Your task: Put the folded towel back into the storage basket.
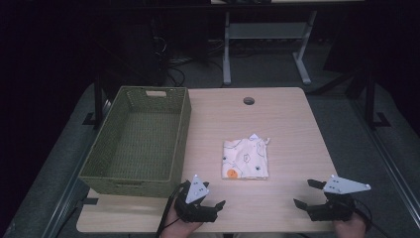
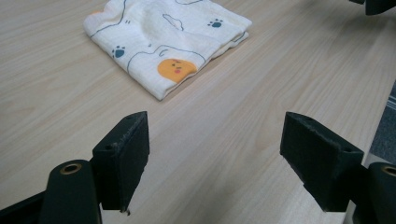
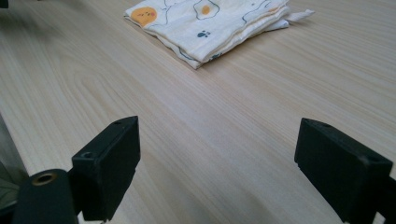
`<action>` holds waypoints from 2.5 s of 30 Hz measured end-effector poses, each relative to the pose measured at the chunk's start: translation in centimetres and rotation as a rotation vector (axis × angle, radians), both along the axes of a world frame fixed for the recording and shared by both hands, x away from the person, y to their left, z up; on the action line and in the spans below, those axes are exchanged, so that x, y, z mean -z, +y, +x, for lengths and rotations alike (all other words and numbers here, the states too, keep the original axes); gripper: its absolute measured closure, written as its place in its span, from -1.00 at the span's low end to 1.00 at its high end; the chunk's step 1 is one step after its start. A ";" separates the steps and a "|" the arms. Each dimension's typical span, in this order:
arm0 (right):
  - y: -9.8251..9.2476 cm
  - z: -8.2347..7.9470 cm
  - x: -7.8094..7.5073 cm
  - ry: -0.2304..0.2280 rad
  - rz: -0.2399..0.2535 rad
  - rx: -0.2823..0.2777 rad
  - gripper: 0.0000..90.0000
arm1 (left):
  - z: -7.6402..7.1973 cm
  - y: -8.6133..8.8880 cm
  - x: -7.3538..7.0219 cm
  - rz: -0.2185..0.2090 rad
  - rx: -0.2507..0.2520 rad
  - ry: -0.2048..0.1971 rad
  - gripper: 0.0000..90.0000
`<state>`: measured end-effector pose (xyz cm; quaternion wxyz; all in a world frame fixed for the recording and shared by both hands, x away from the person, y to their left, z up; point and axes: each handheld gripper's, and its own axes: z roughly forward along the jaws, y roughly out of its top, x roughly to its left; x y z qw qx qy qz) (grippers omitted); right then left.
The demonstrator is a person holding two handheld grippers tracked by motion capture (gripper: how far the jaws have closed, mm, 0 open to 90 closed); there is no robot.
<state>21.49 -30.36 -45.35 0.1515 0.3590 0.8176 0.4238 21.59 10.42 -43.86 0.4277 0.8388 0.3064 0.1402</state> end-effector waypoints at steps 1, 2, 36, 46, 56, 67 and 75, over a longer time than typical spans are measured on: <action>0.0 0.0 0.0 0.003 0.001 0.003 -0.70 | 0.1 -0.1 -0.1 -0.008 0.001 0.003 -0.45; 0.0 0.0 0.0 0.002 0.002 0.004 -0.70 | 0.2 -0.1 -0.2 -0.009 0.006 0.007 -0.45; -0.5 0.3 0.3 -0.003 0.038 0.035 -0.70 | 6.4 -6.8 -1.8 0.123 0.061 -0.017 -0.45; -0.6 0.3 0.3 -0.005 0.035 0.039 -0.70 | 8.7 -9.3 -2.0 0.177 0.078 0.000 -0.44; -0.5 0.2 0.2 -0.008 0.033 0.030 -0.70 | 11.4 -10.9 -1.7 0.206 0.060 0.042 -0.44; -0.7 0.0 0.3 -0.011 0.038 0.040 -0.70 | 14.3 -12.1 -0.1 0.251 0.042 0.098 -0.41; -0.7 0.1 0.3 -0.008 0.040 0.037 -0.70 | 15.4 -12.6 0.8 0.240 0.023 0.127 -0.31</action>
